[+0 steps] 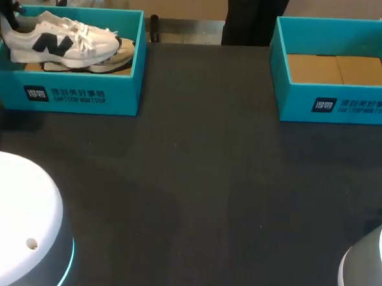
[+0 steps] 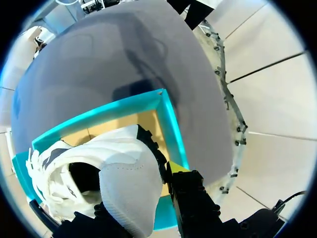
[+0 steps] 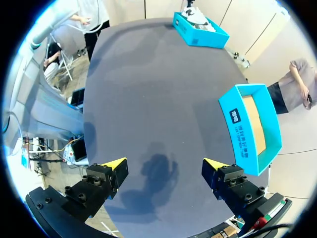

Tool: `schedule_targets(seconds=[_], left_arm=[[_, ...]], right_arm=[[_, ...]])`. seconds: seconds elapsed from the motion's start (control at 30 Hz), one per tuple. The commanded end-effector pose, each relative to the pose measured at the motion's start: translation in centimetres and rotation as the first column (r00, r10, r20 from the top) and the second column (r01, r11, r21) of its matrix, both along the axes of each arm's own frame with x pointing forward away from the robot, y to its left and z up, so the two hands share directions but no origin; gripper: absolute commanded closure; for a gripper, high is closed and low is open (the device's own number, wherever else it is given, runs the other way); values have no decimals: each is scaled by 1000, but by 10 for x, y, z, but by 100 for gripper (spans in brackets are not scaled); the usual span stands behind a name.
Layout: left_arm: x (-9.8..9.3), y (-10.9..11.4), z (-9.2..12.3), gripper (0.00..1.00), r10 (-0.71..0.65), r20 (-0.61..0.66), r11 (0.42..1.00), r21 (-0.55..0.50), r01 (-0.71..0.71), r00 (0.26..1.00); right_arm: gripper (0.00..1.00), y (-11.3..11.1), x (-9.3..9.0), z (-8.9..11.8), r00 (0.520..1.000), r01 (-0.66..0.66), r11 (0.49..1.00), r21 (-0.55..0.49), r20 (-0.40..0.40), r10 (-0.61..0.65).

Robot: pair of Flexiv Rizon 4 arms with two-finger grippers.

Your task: Take the shoe out of the shoebox, open the shoe tongue, remove and reinsert the insole, then place the shoe into the shoebox

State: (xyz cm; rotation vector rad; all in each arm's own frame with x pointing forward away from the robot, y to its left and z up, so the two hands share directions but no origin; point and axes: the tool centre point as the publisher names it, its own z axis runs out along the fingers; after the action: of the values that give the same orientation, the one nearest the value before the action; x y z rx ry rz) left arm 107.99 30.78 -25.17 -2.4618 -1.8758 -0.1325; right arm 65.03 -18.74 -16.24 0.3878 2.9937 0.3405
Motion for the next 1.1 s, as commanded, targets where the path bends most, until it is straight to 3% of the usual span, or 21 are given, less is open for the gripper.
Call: schedule_targets(seconds=[0.03, 0.47, 1.1], left_arm=[[2, -1, 18, 100, 4, -4, 1000, 5, -4, 1000], [4, 5, 60, 100, 14, -26, 1000, -2, -14, 1000], [4, 5, 60, 100, 14, -26, 1000, -2, -14, 1000]], right_arm=[[0, 1, 2, 0, 1000, 0, 1000, -3, -5, 0], [0, 1, 2, 0, 1000, 0, 1000, -3, -5, 0], [0, 1, 2, 0, 1000, 0, 1000, -3, -5, 0]])
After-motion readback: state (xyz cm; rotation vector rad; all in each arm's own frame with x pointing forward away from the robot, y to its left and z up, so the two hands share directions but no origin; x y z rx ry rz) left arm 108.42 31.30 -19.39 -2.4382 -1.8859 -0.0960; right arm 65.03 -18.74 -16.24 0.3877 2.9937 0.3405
